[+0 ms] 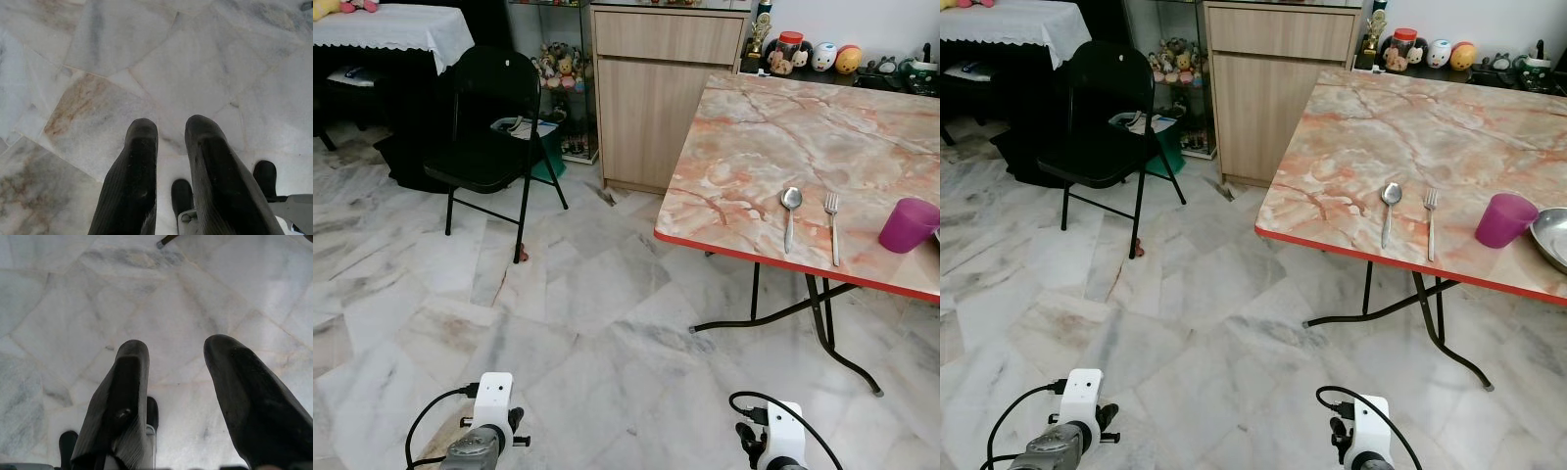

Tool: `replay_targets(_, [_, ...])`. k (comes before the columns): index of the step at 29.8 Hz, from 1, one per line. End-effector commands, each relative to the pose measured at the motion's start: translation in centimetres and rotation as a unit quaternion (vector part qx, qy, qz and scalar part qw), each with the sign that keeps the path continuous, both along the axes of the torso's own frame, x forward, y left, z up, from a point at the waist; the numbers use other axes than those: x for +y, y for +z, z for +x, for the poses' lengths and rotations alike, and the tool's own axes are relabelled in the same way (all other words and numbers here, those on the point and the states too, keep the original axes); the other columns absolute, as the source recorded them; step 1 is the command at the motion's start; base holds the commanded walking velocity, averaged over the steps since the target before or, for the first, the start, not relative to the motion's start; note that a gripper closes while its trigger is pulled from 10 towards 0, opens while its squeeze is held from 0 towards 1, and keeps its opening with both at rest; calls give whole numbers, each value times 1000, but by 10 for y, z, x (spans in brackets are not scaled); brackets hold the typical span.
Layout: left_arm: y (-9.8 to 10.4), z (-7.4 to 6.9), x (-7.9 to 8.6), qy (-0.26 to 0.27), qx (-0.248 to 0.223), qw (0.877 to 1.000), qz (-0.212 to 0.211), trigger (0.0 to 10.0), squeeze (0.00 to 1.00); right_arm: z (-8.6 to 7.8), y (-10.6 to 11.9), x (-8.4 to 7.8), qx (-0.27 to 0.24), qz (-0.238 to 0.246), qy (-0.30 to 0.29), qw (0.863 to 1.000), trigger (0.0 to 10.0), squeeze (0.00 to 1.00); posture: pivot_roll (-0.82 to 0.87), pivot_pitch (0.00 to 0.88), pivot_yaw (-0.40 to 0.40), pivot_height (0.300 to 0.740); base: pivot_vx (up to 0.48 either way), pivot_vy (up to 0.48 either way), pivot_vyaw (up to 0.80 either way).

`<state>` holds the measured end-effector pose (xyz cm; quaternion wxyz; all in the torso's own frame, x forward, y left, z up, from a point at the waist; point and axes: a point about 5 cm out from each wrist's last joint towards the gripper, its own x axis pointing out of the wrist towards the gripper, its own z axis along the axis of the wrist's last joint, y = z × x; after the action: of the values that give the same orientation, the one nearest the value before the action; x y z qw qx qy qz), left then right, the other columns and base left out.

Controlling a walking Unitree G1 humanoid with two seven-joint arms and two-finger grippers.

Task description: Setting the table

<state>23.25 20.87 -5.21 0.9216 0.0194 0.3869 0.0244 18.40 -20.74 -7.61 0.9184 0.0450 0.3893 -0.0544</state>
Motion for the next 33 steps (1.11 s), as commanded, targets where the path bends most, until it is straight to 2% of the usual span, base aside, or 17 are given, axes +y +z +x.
replay_targets(1, [1, 1, 2, 11, -4, 1000, -1, 10000, 0, -3, -1, -3, 7, 1, -12, 1000, 10000, 0, 0, 0, -9, 740, 0, 0, 0])
replay_targets(7, [-3, -6, 3, 12, 5, 1000, 2, 10000, 0, -8, -3, -5, 13, 2, -20, 1000, 10000, 0, 22, 0, -26, 740, 0, 0, 0])
replay_targets(16, [0, -3, 5, 14, -2, 1000, 0, 10000, 0, -7, -4, -5, 23, -2, -16, 1000, 10000, 0, 7, 0, -2, 740, 0, 0, 0])
replay_targets(21, [-3, -7, 4, 11, 8, 1000, 4, 10000, 0, -9, -5, -5, 30, 1, -19, 999, 10000, 0, 5, 0, -1, 740, 0, 0, -733])
replay_targets(33, [2, 2, 6, 10, -4, 1000, 4, 10000, 0, -13, -8, 0, 37, 10, -23, 999, 10000, 0, 17, 0, 3, 740, 0, 0, -693])
